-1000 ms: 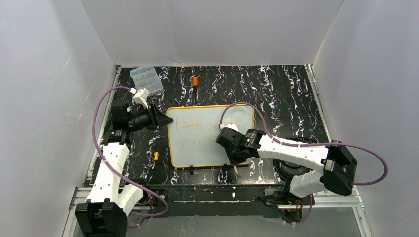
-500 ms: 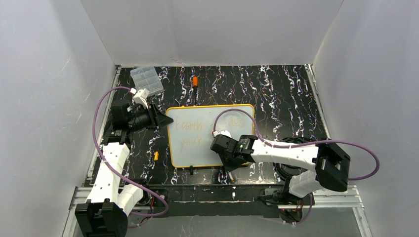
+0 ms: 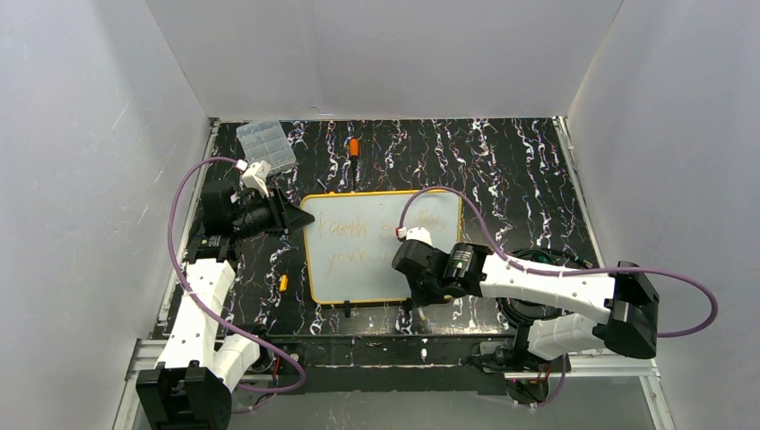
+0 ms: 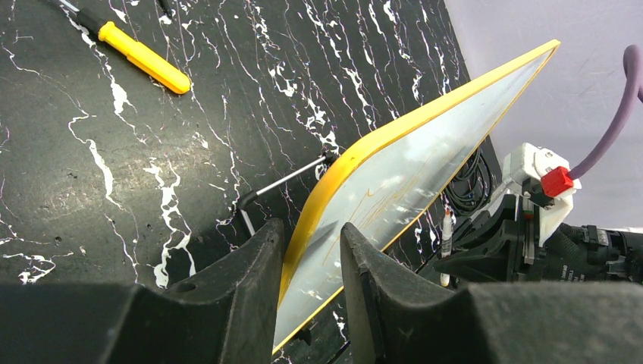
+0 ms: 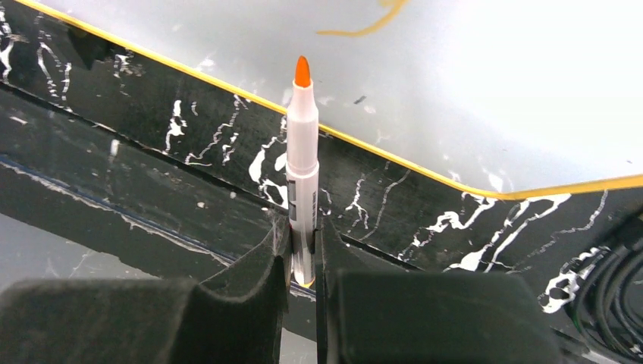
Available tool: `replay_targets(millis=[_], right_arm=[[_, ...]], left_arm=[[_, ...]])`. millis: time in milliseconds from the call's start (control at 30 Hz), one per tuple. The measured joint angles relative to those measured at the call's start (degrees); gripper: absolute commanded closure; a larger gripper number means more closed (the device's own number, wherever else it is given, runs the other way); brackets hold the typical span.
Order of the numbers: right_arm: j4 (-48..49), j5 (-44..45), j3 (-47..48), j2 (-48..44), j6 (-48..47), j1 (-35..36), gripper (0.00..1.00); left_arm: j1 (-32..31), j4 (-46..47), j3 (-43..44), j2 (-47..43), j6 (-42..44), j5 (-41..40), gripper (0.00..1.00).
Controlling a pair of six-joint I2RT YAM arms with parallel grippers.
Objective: Write a sentence on the whiteboard
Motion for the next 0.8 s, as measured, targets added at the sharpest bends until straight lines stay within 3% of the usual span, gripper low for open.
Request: replay_targets(millis=[800], right_arm=[[-3.4,1.4,-2.1,1.5,-2.4,-5.1,0.99]], left_arm=[[0.0,0.0,0.0,-0.3,0.0,0.0,0.69]])
